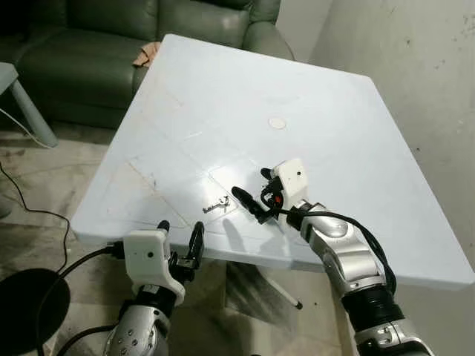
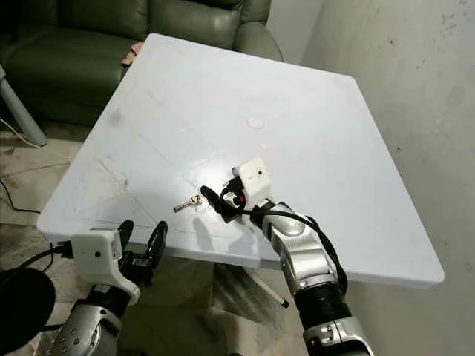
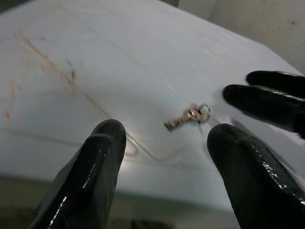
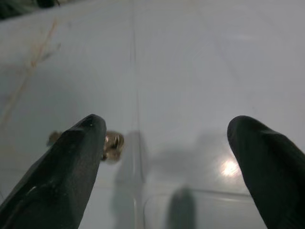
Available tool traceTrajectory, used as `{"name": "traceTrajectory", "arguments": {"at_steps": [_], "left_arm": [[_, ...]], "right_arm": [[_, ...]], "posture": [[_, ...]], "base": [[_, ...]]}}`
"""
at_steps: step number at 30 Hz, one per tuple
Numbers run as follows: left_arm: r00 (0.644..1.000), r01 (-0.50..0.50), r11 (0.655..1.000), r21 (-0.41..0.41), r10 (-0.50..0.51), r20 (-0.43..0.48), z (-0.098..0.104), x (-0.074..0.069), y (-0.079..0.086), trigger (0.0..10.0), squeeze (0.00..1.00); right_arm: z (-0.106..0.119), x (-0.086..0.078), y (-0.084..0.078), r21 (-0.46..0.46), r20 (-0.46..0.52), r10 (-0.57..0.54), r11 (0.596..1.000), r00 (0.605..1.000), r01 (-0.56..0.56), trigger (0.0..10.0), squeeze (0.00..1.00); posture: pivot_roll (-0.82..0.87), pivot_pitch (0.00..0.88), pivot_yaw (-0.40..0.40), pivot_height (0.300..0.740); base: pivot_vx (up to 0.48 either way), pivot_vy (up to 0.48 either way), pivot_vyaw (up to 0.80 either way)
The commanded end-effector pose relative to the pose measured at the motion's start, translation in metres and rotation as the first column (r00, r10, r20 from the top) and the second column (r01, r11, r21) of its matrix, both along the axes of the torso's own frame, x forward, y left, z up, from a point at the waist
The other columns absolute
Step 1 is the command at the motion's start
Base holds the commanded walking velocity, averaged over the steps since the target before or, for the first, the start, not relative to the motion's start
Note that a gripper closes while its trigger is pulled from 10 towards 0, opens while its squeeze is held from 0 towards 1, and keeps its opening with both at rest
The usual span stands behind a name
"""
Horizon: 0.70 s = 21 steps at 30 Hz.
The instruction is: Hang keys on a hook
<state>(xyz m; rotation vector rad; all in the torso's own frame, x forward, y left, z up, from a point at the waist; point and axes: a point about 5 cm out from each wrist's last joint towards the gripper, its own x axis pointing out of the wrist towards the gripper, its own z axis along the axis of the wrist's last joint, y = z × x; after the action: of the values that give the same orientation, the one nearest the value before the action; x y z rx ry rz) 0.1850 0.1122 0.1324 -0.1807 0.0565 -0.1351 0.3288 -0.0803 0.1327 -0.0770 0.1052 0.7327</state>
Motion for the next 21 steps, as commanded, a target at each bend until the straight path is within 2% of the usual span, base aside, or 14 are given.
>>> {"name": "traceTrajectory", "arguments": {"at_steps": [1,5,9,21], "left_arm": [[1.0,0.002,1.0,-0.004,-0.002,-0.004,0.002,-0.003,-0.004,10.0,0.0],[1.0,0.003,1.0,-0.009,-0.003,-0.009,0.004,-0.005,-0.006,10.0,0.0],[1.0,0.024,1.0,-0.015,-0.025,-0.012,0.005,-0.007,-0.009,10.0,0.0],[0.999,0.033,0.999,-0.009,-0.033,-0.028,0.004,-0.01,-0.011,10.0,0.0]], "right_arm": [[-0.004,0.0,0.001,-0.016,-0.028,0.016,1.0,0.999,-0.017,10.0,0.0],[-0.01,-0.007,0.012,-0.02,-0.066,0.086,0.996,0.994,-0.087,10.0,0.0],[-0.012,-0.01,0.015,-0.014,-0.078,0.108,0.994,0.991,-0.11,10.0,0.0],[-0.01,-0.012,0.014,0.01,-0.098,0.126,0.992,0.987,-0.126,10.0,0.0]], "posture": [[0.06,0.184,-0.186,0.724],[0.07,0.187,-0.186,0.724],[0.07,0.192,-0.185,0.724],[0.06,0.197,-0.183,0.724]], "base": [[0.0,0.0,0.0],[0.0,0.0,0.0],[0.0,0.0,0.0],[0.0,0.0,0.0]]}}
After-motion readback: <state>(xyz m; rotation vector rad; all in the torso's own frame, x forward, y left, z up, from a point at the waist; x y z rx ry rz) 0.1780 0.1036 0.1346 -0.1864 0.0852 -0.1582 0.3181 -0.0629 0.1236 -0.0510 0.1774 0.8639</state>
